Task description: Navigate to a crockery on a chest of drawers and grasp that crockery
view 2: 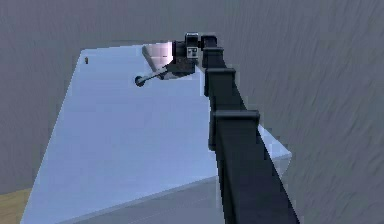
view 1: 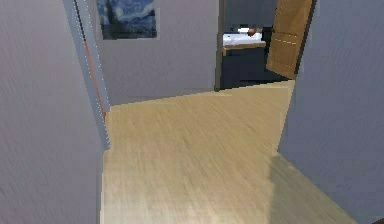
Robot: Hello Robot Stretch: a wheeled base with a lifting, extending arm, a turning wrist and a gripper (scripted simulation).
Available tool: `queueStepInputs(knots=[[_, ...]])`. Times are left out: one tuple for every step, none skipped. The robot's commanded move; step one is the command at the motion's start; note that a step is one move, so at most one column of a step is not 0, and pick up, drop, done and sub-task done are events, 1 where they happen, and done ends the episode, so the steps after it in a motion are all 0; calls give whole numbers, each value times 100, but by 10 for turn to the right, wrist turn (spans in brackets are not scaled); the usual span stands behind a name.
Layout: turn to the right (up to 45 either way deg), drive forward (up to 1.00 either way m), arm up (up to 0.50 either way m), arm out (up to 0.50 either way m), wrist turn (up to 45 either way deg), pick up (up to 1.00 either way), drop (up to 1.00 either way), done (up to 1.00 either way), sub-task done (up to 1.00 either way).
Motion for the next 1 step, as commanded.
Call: queueStepInputs(knots=[[0, 0, 0, 0, 0, 100, 0, 0, 0]])
